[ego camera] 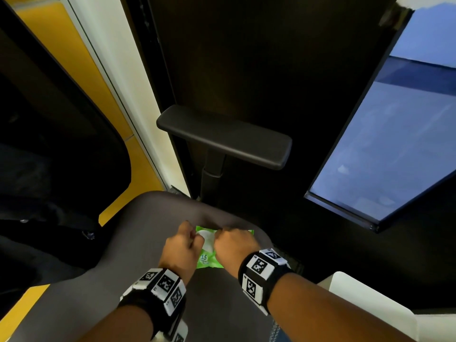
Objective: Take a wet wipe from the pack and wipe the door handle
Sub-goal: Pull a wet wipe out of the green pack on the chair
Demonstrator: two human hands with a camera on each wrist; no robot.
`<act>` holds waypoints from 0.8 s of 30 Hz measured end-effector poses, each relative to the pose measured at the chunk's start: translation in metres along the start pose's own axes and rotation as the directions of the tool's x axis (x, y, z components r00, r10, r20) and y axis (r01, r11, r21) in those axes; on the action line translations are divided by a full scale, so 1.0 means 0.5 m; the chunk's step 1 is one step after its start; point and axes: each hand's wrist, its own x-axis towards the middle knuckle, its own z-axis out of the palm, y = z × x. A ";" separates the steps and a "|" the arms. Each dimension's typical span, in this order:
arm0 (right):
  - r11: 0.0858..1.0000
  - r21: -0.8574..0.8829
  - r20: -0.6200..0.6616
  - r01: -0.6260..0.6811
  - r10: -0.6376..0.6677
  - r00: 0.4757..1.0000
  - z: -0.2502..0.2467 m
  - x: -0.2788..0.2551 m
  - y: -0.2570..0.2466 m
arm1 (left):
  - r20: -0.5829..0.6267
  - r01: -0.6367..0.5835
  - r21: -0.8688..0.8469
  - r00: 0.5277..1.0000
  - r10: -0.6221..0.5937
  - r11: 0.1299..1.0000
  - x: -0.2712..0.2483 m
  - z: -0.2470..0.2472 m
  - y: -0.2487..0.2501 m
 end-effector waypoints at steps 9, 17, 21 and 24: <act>0.934 0.337 -0.027 -0.119 0.136 0.990 0.003 -0.006 0.026 | 0.015 -0.002 -0.013 1.000 0.002 1.000 -0.001 0.002 0.005; 0.924 0.378 -0.055 -0.066 0.093 0.994 0.003 -0.021 0.042 | 0.040 -0.002 0.009 0.999 0.002 1.000 -0.001 0.007 0.005; 0.902 0.424 -0.023 -0.084 0.103 0.994 -0.005 -0.027 0.046 | 0.059 0.001 0.018 0.998 -0.002 1.000 -0.002 0.009 0.005; 0.905 0.419 -0.011 -0.070 0.082 0.997 -0.010 -0.033 0.048 | 0.110 -0.098 -0.008 0.989 0.098 0.995 -0.005 0.011 0.000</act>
